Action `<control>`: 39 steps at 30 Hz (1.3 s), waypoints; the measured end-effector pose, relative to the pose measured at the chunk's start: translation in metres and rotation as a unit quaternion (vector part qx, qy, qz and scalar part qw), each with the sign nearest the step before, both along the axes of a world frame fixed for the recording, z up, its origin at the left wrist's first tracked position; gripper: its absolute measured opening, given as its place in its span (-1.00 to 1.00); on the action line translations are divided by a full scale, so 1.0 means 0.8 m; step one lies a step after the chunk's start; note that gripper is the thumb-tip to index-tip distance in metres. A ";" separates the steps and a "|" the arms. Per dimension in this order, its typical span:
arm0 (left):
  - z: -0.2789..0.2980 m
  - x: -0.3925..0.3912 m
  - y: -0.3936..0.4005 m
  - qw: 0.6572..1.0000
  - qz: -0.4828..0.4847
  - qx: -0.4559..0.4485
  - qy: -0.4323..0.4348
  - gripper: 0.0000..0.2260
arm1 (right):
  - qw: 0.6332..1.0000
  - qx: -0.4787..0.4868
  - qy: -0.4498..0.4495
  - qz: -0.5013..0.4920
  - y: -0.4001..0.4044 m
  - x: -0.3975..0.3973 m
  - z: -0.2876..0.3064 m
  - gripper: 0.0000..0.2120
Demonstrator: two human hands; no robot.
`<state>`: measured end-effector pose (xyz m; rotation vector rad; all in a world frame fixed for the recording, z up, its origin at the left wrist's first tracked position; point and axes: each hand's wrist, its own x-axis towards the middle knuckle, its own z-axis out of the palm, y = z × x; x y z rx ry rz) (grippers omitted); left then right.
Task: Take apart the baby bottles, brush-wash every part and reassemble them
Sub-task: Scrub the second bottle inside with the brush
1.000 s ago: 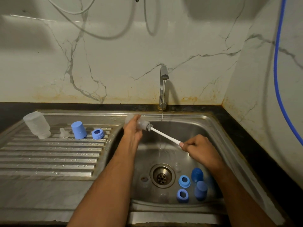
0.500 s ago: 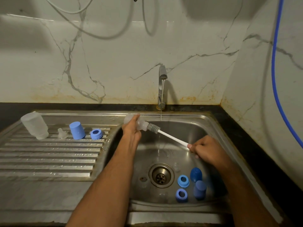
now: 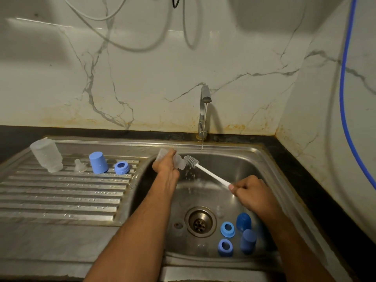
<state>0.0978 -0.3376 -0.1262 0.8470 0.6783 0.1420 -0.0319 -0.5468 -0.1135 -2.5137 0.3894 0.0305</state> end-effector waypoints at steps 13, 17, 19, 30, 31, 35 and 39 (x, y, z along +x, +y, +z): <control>0.001 0.002 -0.002 0.995 0.050 -0.029 -0.079 -0.55 | 0.997 -0.040 -0.040 0.046 0.047 0.004 0.001 -0.73; -0.003 0.001 -0.006 0.995 0.004 -0.022 -0.099 -0.56 | 0.997 -0.046 -0.061 0.026 0.057 0.006 -0.003 -0.71; -0.006 0.001 -0.004 0.993 0.005 -0.036 -0.115 -0.46 | 0.996 -0.041 -0.073 0.021 0.060 0.006 -0.005 -0.71; -0.009 -0.002 -0.020 0.989 -0.003 -0.043 -0.140 -0.71 | 0.994 -0.054 -0.095 0.021 0.063 0.006 0.000 -0.70; -0.010 -0.005 -0.023 0.989 -0.008 -0.040 -0.143 -0.71 | 0.994 -0.056 -0.096 0.021 0.063 0.006 -0.002 -0.70; 0.000 0.002 -0.013 0.987 0.000 -0.055 -0.154 -0.58 | 0.993 -0.072 -0.090 0.029 0.054 0.002 -0.002 -0.69; -0.003 0.007 -0.010 0.991 0.015 -0.044 -0.127 -0.45 | 0.995 -0.061 -0.076 0.022 0.051 -0.001 -0.002 -0.68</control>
